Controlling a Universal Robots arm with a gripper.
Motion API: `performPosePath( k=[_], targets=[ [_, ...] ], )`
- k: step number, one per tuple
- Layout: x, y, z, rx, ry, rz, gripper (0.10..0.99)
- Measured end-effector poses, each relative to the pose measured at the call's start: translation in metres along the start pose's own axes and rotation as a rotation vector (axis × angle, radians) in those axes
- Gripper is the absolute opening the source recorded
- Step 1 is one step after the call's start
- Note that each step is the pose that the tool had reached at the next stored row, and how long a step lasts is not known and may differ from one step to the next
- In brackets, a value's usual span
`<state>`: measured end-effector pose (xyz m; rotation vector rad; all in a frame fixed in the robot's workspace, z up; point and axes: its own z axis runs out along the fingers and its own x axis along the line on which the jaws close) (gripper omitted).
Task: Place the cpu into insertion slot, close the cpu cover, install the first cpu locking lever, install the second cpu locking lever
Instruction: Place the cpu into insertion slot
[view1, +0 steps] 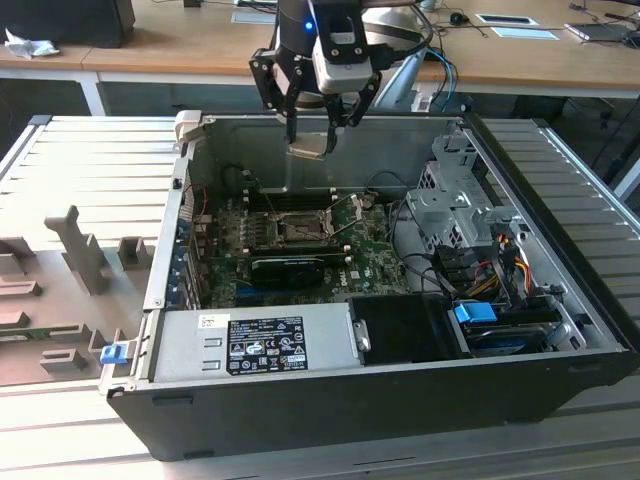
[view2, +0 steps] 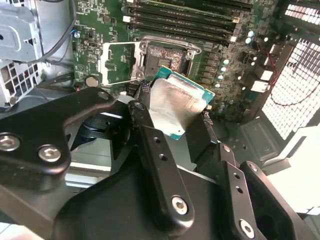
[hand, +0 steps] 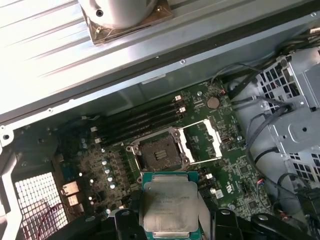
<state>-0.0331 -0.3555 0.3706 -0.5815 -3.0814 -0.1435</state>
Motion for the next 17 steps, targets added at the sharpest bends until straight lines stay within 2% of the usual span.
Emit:
performPosePath(
  k=[9, 17],
  targets=[
    [-0.0001, -0.0004, 0.0049, 0.000, -0.0019, 0.020, 0.525],
    [-0.0001, -0.0006, 0.0070, -0.002, -0.0176, 0.191, 0.525]
  ],
)
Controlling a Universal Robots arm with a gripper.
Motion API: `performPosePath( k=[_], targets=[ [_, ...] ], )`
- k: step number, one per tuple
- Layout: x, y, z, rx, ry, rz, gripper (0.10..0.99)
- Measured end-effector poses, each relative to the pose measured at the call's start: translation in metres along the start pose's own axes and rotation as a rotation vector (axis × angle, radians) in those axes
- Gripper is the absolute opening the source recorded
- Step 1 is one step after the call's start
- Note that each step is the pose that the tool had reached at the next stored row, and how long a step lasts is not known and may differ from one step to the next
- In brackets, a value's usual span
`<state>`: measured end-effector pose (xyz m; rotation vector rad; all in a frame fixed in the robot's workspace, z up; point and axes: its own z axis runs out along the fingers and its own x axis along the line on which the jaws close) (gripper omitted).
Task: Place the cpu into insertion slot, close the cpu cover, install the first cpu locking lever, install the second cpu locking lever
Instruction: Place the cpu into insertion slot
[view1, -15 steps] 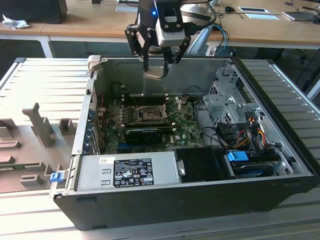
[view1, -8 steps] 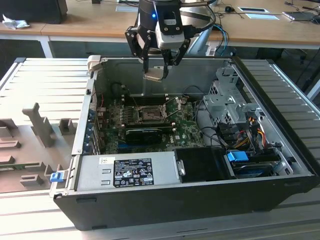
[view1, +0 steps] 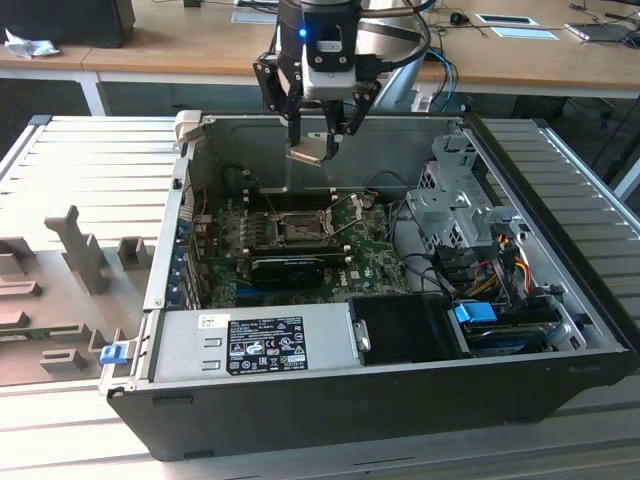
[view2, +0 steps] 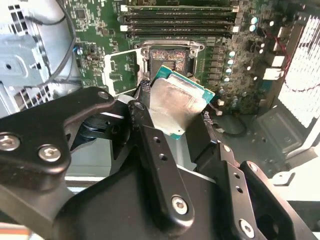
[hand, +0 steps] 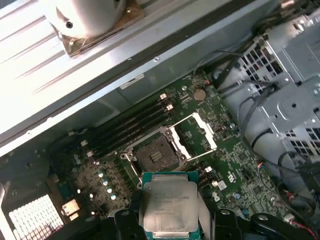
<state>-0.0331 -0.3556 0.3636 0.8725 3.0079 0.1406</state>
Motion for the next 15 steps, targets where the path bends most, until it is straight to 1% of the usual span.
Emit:
performPosePath(
  k=[2, 4, 6, 7, 8, 10, 13, 15],
  targets=[
    [0.0000, 0.0000, 0.0004, -0.001, -0.0048, 0.055, 0.525],
    [0.0000, 0.0000, 0.0006, -0.001, -0.0073, 0.082, 0.525],
    [0.0000, -0.0001, 0.0013, -0.001, -0.0116, 0.125, 0.525],
    [0.0000, -0.0001, 0.0015, -0.001, -0.0127, 0.134, 0.525],
    [0.0000, -0.0002, 0.0022, 0.002, -0.0178, 0.163, 0.525],
    [-0.0001, -0.0002, 0.0030, 0.008, -0.0244, 0.186, 0.525],
    [-0.0001, -0.0003, 0.0044, 0.009, -0.0271, 0.209, 0.525],
    [-0.0001, -0.0004, 0.0051, 0.010, -0.0279, 0.237, 0.525]
  ],
)
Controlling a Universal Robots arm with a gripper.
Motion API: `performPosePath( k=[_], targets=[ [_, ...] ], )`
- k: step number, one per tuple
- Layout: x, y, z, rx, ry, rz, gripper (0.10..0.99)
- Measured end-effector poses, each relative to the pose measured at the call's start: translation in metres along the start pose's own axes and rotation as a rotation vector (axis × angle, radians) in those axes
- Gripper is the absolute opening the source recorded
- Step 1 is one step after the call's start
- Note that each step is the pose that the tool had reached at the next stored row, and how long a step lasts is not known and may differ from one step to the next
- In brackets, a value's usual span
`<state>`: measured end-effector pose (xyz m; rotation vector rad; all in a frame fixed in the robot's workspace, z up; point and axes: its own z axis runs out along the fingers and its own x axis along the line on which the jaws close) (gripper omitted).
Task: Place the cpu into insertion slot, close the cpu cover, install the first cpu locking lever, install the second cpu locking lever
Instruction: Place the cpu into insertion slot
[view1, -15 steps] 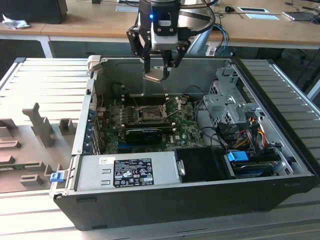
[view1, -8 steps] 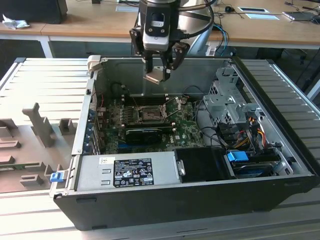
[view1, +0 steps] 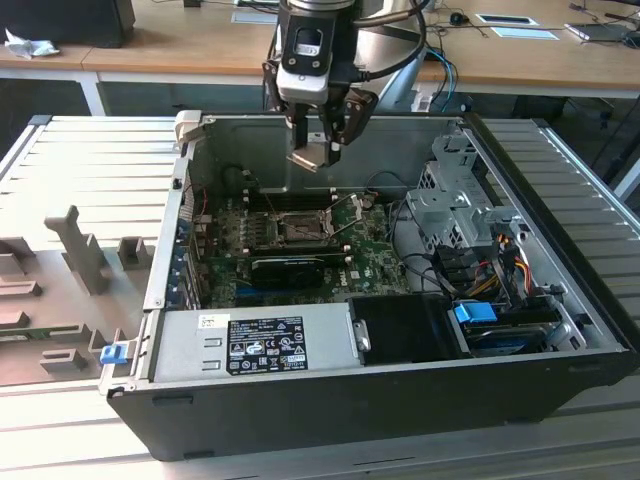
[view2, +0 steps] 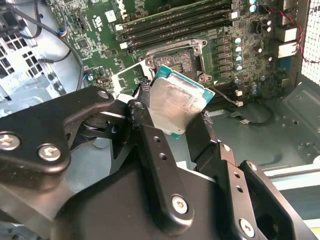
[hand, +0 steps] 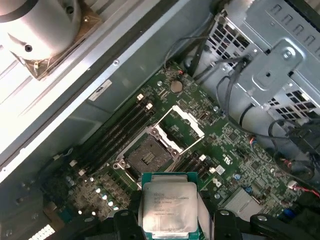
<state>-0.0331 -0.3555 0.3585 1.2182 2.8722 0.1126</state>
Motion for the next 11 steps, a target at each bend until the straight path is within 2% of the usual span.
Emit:
performPosePath(
  k=[3, 11],
  targets=[
    [0.0000, -0.0001, 0.0011, 0.000, -0.0022, 0.043, 0.525],
    [0.0000, -0.0002, 0.0027, 0.000, -0.0072, 0.110, 0.525]
  ],
)
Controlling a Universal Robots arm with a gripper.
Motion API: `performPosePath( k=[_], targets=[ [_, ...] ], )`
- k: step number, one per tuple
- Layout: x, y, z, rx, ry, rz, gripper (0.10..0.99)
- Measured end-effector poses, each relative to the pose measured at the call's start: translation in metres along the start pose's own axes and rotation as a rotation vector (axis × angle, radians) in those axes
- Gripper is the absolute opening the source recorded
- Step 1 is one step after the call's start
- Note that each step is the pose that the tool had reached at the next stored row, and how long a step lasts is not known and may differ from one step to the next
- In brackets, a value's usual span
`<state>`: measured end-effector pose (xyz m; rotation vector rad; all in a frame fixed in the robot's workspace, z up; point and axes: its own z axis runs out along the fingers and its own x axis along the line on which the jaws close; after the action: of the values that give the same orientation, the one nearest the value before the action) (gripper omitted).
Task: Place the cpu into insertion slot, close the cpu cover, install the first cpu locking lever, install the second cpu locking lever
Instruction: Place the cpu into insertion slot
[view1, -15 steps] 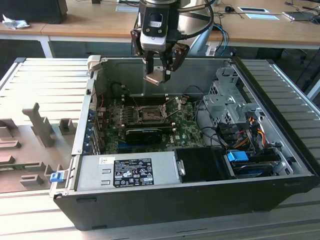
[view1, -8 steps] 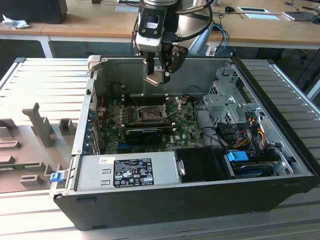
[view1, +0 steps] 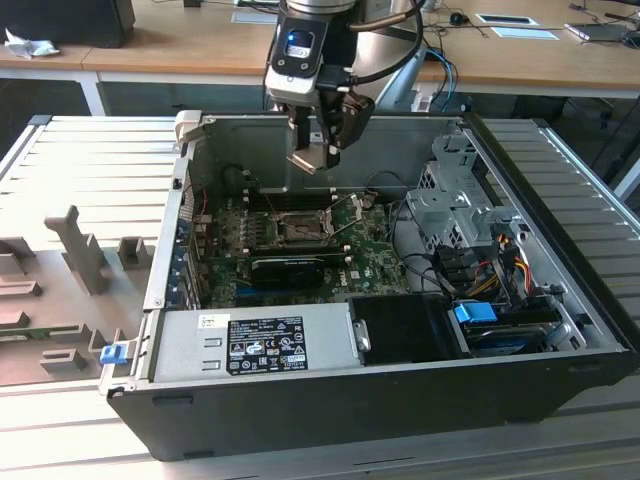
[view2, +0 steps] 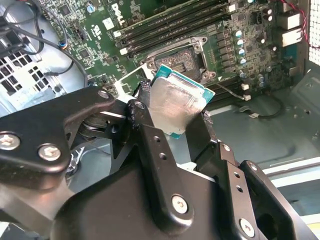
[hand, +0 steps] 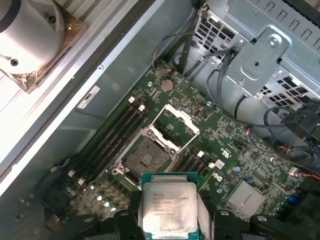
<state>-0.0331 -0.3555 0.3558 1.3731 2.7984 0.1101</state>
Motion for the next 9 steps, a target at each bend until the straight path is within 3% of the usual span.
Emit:
performPosePath(
  k=[9],
  targets=[
    [-0.0001, -0.0003, 0.0039, 0.004, -0.0179, 0.154, 0.525]
  ],
)
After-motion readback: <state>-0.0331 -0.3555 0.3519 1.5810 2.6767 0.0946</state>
